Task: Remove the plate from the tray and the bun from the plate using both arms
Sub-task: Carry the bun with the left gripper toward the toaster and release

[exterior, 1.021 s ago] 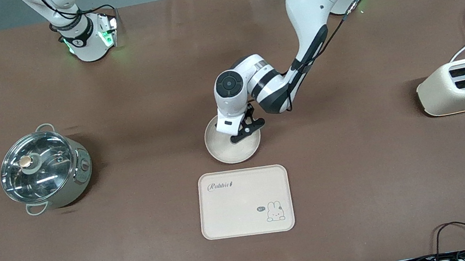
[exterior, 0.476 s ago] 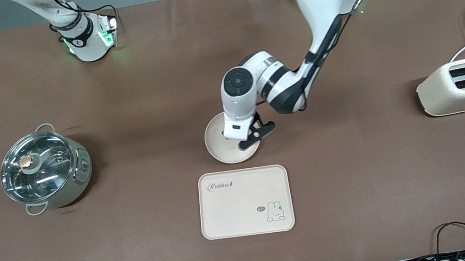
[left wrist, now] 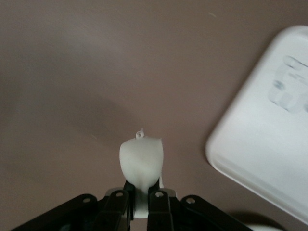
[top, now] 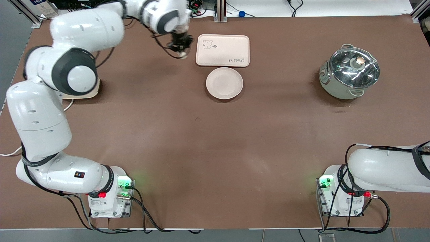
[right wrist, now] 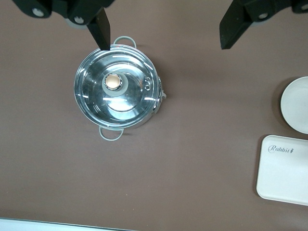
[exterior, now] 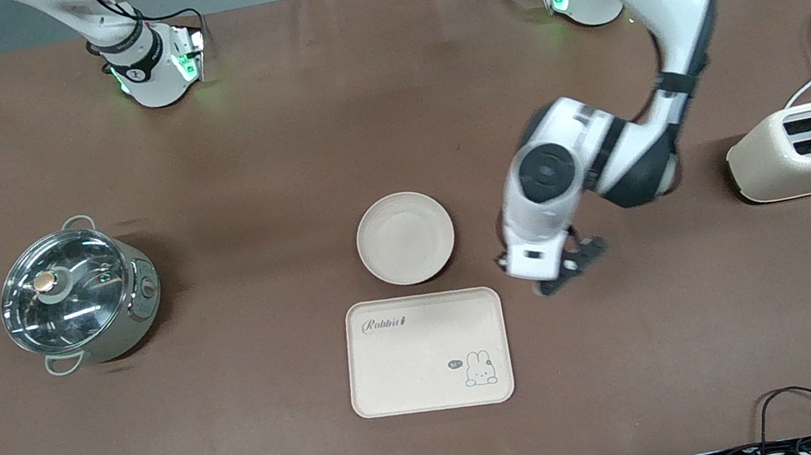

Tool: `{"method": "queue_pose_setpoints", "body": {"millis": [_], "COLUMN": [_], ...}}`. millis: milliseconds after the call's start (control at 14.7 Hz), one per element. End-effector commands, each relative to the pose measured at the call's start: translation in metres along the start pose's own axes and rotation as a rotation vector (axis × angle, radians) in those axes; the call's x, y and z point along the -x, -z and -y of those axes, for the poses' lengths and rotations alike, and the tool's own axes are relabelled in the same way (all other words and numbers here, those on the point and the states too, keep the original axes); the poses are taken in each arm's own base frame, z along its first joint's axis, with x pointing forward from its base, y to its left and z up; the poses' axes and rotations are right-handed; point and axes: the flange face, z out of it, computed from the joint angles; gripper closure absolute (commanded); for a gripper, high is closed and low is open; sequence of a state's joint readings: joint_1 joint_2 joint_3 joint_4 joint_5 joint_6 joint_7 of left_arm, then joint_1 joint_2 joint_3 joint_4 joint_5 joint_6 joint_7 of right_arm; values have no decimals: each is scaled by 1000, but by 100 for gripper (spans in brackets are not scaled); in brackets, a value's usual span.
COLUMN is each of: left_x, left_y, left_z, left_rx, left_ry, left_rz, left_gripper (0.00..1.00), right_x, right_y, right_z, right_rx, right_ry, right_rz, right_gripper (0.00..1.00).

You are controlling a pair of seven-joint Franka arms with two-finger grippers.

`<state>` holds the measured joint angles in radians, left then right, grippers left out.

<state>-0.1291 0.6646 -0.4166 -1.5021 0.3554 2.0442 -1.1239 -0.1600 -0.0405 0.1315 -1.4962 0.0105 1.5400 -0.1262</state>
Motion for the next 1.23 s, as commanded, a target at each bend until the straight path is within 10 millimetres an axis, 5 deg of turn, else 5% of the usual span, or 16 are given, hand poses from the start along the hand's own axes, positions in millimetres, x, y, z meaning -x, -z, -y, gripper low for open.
{"method": "queue_pose_setpoints", "body": {"millis": [0, 136, 476, 613, 681, 749, 885, 1157], "left_x": [-45, -71, -89, -89, -90, -90, -95, -90], "left_y": [-26, -53, -109, -116, -115, -111, -85, 40], "left_z": [52, 84, 120, 126, 126, 126, 122, 96], "left_rx": [-45, -57, -10, -20, -25, -28, -10, -14], "left_ry": [5, 30, 80, 58, 50, 50, 60, -4], "left_rz": [26, 58, 85, 68, 58, 55, 19, -32], "left_gripper": [87, 87, 77, 49, 18, 0, 0, 0], "right_x": [-2, -2, -2, -2, -2, -3, -3, -4], "right_y": [3, 3, 3, 3, 3, 2, 2, 3], "right_z": [-14, -11, -10, -10, -11, -13, -11, -11], "right_rx": [15, 15, 16, 15, 13, 12, 12, 11], "right_ry": [-3, 1, 4, 3, 1, -2, 1, 1], "right_rz": [-5, -6, -6, -8, -8, -7, -7, -16], "right_gripper": [0, 0, 0, 0, 0, 0, 0, 0]}}
